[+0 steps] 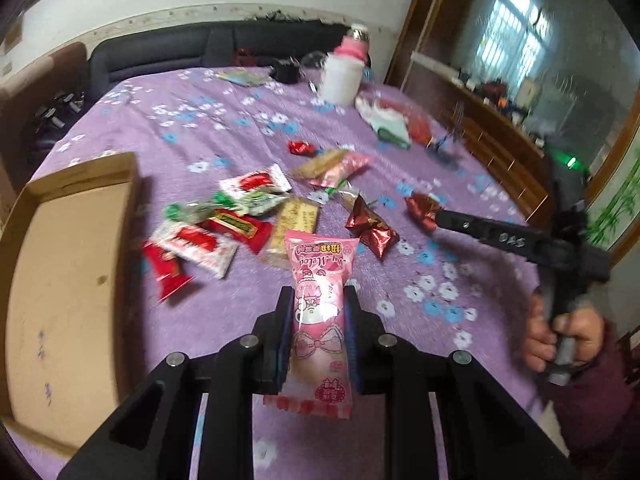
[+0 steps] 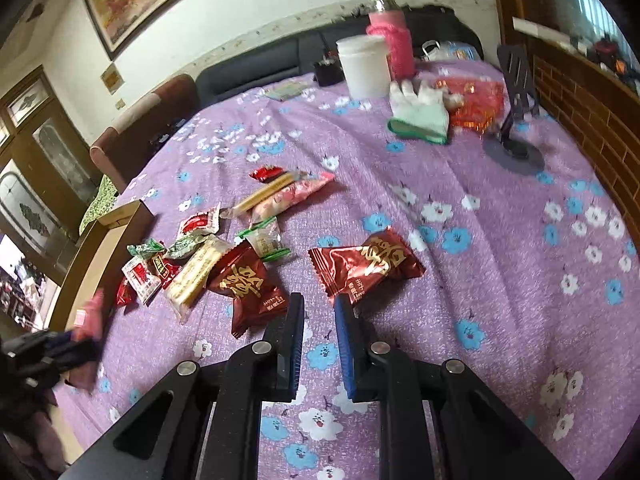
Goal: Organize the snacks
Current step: 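Grasp the pink cartoon snack bag with the left gripper while the right grasps a red-gold candy packet, then carry both snacks to the cardboard tray and open both grippers to drop them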
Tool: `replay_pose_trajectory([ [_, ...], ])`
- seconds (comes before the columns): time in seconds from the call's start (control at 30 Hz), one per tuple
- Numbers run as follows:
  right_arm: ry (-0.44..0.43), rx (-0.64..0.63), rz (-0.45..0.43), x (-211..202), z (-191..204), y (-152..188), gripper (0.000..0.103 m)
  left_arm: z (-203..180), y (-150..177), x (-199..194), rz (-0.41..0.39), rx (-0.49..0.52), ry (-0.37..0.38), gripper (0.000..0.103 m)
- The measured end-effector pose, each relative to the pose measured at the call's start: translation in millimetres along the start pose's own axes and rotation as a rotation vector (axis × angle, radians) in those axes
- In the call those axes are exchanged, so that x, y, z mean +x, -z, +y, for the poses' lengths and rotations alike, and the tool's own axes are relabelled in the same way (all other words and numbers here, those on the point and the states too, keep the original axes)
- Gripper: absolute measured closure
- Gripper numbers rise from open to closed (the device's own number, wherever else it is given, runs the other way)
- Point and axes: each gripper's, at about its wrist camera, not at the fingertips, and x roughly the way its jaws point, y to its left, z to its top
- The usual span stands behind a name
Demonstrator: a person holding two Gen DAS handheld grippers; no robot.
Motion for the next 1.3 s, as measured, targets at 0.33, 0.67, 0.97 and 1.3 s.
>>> replay_pose_trajectory([
  [0.33,0.111,-0.030,0.018,32.0,-0.9,-20.4,0.028,39.1,23.9,-35.2,-0.046,-0.126,0.014,0.081],
  [0.67,0.094,0.069,0.051,39.6,-19.2,-13.4,0.100,67.3,35.2,-47.8,-0.067,-0.183,0.008,0.081],
  [0.97,0.139,-0.001,0.007,18.3,1.8,-25.5,0.096,101.1,39.9,-62.4,-0.096,-0.252,0.014,0.081],
  [1.3,0.173,-0.005,0.036,60.0,10.3,-43.7,0.035,112.2,45.2,-61.0,-0.080,-0.282,0.023,0.081],
])
